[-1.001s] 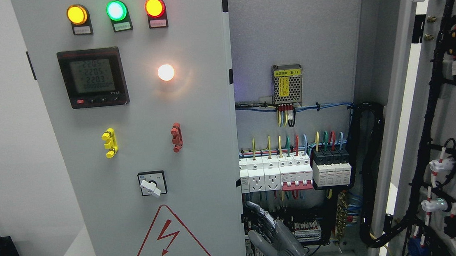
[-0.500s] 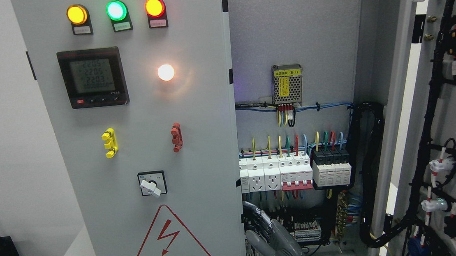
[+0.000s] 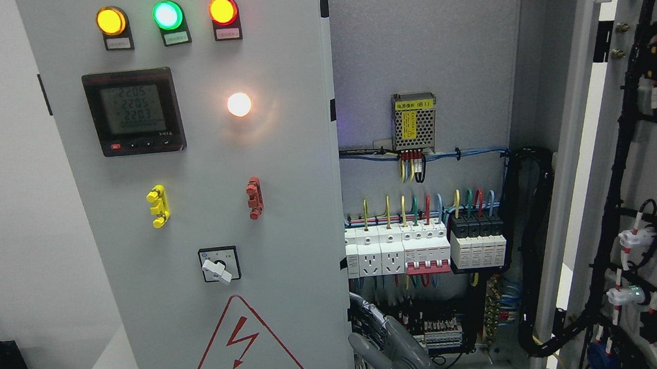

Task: Open door with both hands

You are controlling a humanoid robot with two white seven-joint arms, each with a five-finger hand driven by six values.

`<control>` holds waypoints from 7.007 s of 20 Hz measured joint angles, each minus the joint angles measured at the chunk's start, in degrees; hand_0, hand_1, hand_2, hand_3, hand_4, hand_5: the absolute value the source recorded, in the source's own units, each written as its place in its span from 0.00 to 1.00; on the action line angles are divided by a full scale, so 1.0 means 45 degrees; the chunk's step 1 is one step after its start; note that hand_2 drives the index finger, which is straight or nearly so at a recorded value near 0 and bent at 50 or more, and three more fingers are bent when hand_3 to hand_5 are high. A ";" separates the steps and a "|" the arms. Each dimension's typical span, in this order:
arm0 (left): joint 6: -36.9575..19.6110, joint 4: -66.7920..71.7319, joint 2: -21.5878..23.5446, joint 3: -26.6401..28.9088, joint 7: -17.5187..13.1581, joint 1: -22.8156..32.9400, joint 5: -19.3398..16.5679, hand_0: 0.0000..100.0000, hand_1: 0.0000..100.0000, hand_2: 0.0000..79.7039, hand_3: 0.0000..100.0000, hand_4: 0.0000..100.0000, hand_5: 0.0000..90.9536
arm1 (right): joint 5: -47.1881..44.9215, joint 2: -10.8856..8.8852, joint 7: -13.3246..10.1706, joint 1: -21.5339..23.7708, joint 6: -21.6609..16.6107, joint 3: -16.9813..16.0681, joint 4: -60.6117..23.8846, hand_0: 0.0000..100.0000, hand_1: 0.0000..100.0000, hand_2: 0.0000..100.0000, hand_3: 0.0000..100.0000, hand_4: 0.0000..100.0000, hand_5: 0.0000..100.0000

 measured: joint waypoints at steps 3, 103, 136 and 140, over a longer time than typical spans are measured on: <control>0.0000 -0.0001 0.0000 0.0001 0.0000 0.0000 0.0003 0.12 0.39 0.00 0.00 0.00 0.00 | -0.0003 -0.0005 0.0003 -0.0078 0.0000 0.0041 0.0059 0.12 0.39 0.00 0.00 0.00 0.00; -0.0002 -0.0003 -0.0002 0.0004 -0.0002 0.0000 0.0005 0.12 0.39 0.00 0.00 0.00 0.00 | -0.2988 0.0092 0.3073 -0.0298 0.0120 0.0859 -0.0122 0.12 0.39 0.00 0.00 0.00 0.00; -0.0002 -0.0002 -0.0002 0.0004 -0.0005 0.0001 0.0005 0.12 0.39 0.00 0.00 0.00 0.00 | -0.3982 -0.0013 0.3062 0.1330 0.0079 0.3304 -0.3474 0.12 0.39 0.00 0.00 0.00 0.00; -0.0002 -0.0003 -0.0001 0.0004 -0.0004 0.0000 0.0004 0.12 0.39 0.00 0.00 0.00 0.00 | -0.4163 -0.0016 0.3076 0.1336 0.0079 0.3637 -0.3638 0.12 0.39 0.00 0.00 0.00 0.00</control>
